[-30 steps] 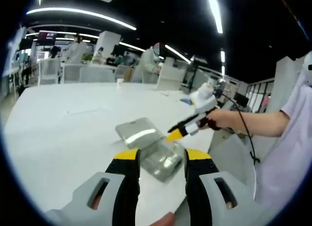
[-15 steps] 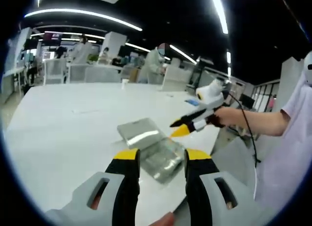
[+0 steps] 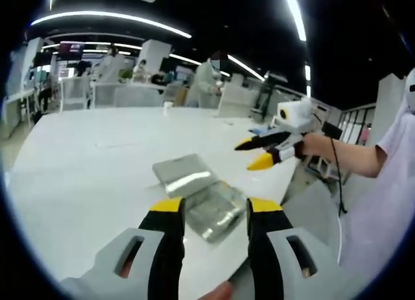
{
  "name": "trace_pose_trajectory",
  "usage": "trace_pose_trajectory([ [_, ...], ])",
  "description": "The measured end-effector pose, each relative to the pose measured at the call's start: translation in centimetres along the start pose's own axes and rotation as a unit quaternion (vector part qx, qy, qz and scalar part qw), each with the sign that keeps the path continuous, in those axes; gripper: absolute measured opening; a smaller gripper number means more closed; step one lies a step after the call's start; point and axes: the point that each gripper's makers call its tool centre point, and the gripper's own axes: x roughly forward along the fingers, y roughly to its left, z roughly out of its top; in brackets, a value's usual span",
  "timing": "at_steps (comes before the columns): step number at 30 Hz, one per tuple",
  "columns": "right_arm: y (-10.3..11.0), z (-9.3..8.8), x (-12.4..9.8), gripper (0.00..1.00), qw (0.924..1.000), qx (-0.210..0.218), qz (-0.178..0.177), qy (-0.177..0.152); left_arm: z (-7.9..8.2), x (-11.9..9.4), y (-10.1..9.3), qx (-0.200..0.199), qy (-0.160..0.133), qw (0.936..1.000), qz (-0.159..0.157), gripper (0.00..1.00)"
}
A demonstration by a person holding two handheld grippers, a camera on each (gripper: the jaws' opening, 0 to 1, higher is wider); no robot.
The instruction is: Insert the divider into the dual guide fixture by aligning both edges with the guide slots and pushing it downward to the bottom, including one-sided entry, uneven engagement, binding, and posture correction.
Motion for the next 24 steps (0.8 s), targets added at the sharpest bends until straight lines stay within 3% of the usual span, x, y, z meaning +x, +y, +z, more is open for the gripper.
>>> trace_pose_trajectory([
  [9,1.0,-0.7,-2.2,0.60,0.9982,-0.056,0.020,-0.005,-0.2,0.5,-0.1,0.001,0.012,0.9998,0.013,0.40],
  [24,2.6,-2.9,-4.3,0.61,0.9956,-0.071,0.059,-0.016,-2.0,1.1,0.5,-0.006,0.052,0.9977,0.043,0.48],
])
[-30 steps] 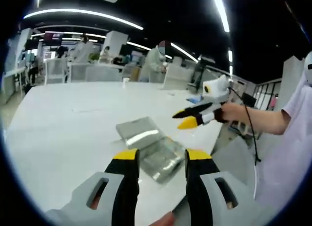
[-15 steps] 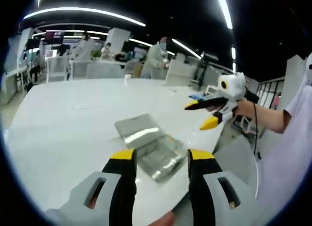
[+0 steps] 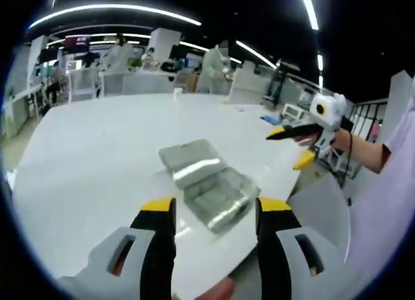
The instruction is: Insert the divider into the dual guide fixture by aligning both edges with the guide slots and pushing it downward to the bottom, including one-sided entry, uneven engagement, binding, and posture correction.
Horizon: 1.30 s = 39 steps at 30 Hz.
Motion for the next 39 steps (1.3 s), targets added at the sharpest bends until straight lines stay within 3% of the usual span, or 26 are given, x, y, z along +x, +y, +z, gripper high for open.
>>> trace_pose_trajectory([
  [10,0.2,-1.7,-1.2,0.61,0.9998,0.018,-0.005,-0.009,-2.0,1.2,0.5,0.006,0.050,0.9987,0.006,0.48],
  [25,0.9,-2.9,-3.1,0.60,0.9977,0.048,-0.027,-0.039,-3.4,2.0,0.5,0.000,0.085,0.9963,0.011,0.48],
  [34,2.3,-4.4,-3.8,0.58,0.9962,0.066,-0.031,-0.048,-4.0,3.4,0.9,0.000,0.124,0.9917,0.036,0.48],
  [39,2.7,-4.3,-3.9,0.57,0.9958,0.065,-0.031,-0.057,-5.2,4.1,1.7,-0.007,0.160,0.9853,0.058,0.47],
])
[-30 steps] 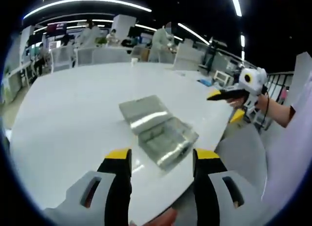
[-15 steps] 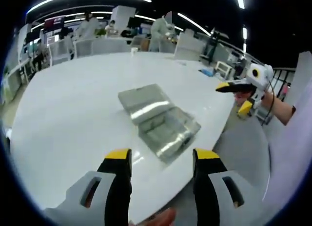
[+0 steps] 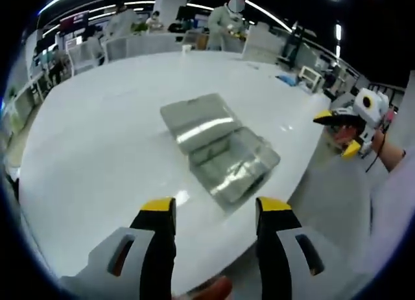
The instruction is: Insert the divider into the dual guide fixture by aligning both edges with the guide slots and pushing it downward to the bottom, including one-sided entry, uneven engagement, binding, and posture correction.
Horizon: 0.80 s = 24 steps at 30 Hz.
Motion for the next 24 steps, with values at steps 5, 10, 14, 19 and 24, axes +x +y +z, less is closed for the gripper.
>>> trace_pose_trajectory([
  [5,0.3,0.5,-0.3,0.57,0.9999,-0.011,0.005,0.001,-1.3,0.8,0.9,-0.016,0.048,0.9986,0.016,0.47],
  [10,0.8,1.1,-0.4,0.57,0.9998,-0.019,0.011,0.003,-2.1,1.5,1.6,-0.045,0.077,0.9957,0.026,0.46],
  [14,1.2,1.3,-0.2,0.57,0.9991,-0.037,0.018,0.014,-2.5,1.9,2.1,-0.068,0.096,0.9924,0.033,0.46],
  [19,2.0,1.5,0.0,0.57,0.9982,-0.049,0.029,0.019,-2.5,2.8,2.6,-0.095,0.105,0.9894,0.034,0.45],
  [24,2.5,1.4,0.0,0.57,0.9973,-0.057,0.038,0.027,-2.9,3.8,3.1,-0.114,0.123,0.9851,0.039,0.45],
])
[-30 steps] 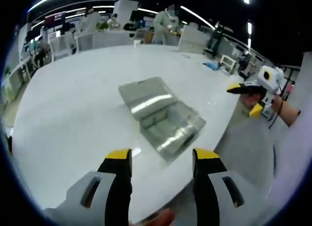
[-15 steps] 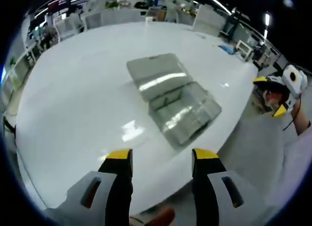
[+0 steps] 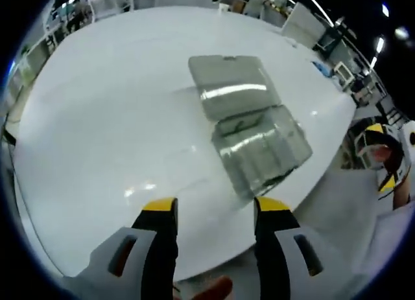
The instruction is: Insert the divider into the dual guide fixture by aligning both edges with the guide slots and pushing it downward to the bottom, including one-sided entry, uneven engagement, binding, and posture correction.
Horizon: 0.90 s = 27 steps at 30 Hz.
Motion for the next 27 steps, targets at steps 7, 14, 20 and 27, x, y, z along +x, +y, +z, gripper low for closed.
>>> trace_pose_trajectory([
  [7,0.2,0.2,-0.2,0.57,1.0000,-0.004,0.002,0.002,0.5,1.3,0.2,-0.020,0.015,0.9996,0.009,0.44],
  [14,-0.2,0.5,-0.6,0.57,1.0000,0.002,-0.006,-0.006,0.5,1.7,0.1,-0.031,0.021,0.9992,0.011,0.44],
  [20,-0.3,0.5,-0.6,0.57,0.9999,0.005,-0.008,-0.008,0.7,2.1,0.3,-0.046,0.020,0.9986,0.017,0.43],
  [27,-0.1,0.7,-0.8,0.57,0.9999,0.001,-0.006,-0.011,0.7,2.7,0.7,-0.082,0.036,0.9957,0.022,0.42],
])
